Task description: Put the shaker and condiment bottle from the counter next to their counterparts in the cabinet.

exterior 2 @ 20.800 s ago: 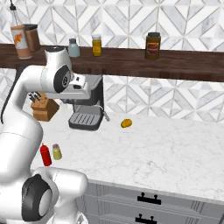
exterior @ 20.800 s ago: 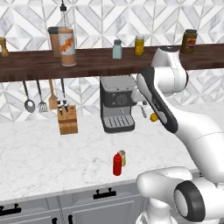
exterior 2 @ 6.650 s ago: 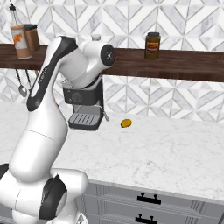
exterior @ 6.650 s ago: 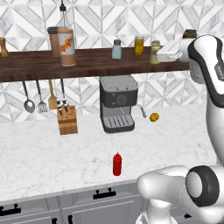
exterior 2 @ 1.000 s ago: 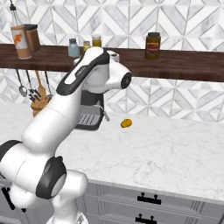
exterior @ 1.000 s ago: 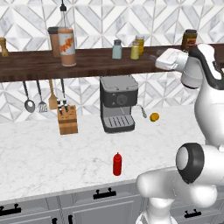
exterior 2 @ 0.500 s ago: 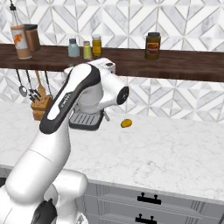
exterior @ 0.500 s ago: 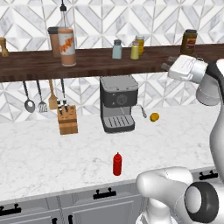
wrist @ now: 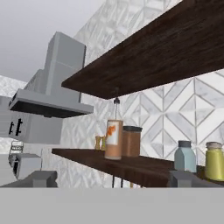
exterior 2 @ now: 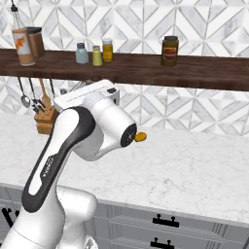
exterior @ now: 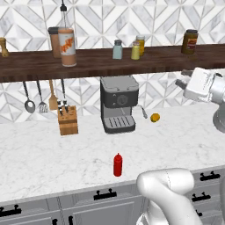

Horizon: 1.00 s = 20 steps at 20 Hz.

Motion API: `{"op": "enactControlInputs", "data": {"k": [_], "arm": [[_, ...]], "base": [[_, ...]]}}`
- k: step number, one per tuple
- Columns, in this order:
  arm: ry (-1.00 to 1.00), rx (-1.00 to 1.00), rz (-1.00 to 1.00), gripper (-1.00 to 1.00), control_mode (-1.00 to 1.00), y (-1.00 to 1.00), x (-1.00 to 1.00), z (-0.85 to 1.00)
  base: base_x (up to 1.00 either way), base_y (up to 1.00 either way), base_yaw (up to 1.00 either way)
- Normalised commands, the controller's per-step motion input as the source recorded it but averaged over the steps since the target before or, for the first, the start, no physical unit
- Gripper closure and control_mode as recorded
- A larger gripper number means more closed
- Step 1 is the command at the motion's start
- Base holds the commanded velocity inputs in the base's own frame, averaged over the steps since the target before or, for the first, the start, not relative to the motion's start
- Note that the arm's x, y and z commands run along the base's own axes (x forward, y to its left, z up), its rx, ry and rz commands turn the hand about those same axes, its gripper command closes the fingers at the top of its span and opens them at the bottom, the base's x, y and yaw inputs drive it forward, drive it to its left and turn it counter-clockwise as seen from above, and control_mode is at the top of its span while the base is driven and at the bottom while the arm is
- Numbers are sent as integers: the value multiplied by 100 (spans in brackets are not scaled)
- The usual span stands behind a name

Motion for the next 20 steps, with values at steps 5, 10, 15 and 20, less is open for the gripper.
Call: {"op": "enactControlInputs", "data": {"k": [5,10,15,20], "arm": [[0,0,15,-100,-100,7,-62,-16],[4,-8,28,-100,-100,40,-12,-43],[4,-7,21,-100,-100,45,0,-38],[0,-4,21,-100,-100,16,-10,-54]], "base": [[0,0,0],[0,0,0],[0,0,0],[0,0,0]]}}
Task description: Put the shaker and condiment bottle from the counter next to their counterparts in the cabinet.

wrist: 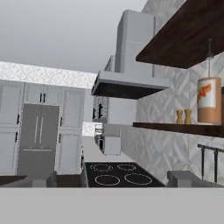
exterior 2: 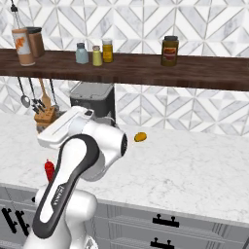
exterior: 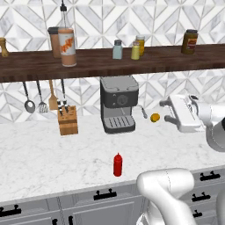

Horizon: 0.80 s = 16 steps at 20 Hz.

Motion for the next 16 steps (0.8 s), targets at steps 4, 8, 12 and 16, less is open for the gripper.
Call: {"op": "enactControlInputs", "data": {"k": [4,8,12,16], "arm": [[-1,-1,17,-100,-100,0,-20,-57],[3,-4,12,-100,-100,24,-7,-63],[6,-11,10,-100,-100,42,8,-49],[1,-13,14,-100,-100,23,8,-48]], "base": [[0,0,0],[0,0,0],[0,0,0],[0,0,0]]}}
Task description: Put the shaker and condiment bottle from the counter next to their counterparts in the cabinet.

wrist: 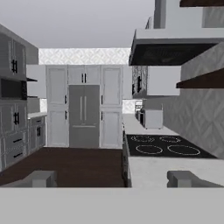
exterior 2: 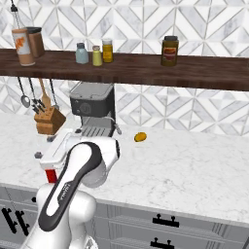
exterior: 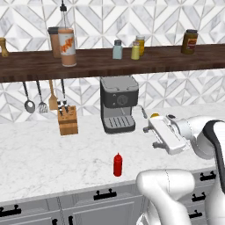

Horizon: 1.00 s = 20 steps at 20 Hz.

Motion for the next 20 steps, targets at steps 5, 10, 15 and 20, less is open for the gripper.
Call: {"op": "enactControlInputs", "data": {"k": [5,10,15,20], "arm": [[0,-5,9,-100,-100,1,0,-43],[0,0,0,-100,-100,0,-1,-42],[0,0,0,-100,-100,0,0,-46],[3,0,0,-100,-100,4,1,-44]], "base": [[0,0,0],[0,0,0],[0,0,0],[0,0,0]]}}
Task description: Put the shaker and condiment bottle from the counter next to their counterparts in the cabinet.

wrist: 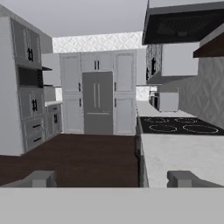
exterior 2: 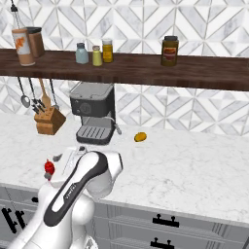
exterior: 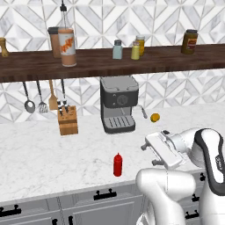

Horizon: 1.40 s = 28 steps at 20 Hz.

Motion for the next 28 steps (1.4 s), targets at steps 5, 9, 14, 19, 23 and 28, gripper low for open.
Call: {"op": "enactControlInputs", "data": {"k": [5,9,14,19,23,28], "arm": [[5,-1,0,-100,-100,9,5,-32],[1,-2,0,-100,-100,18,6,-30],[0,-2,0,-100,-100,31,7,-25],[0,0,0,-100,-100,34,1,-26],[0,0,0,-100,-100,29,0,-36],[0,0,0,-100,-100,29,1,-39]], "base": [[0,0,0],[0,0,0],[0,0,0],[0,0,0],[0,0,0],[0,0,0]]}}
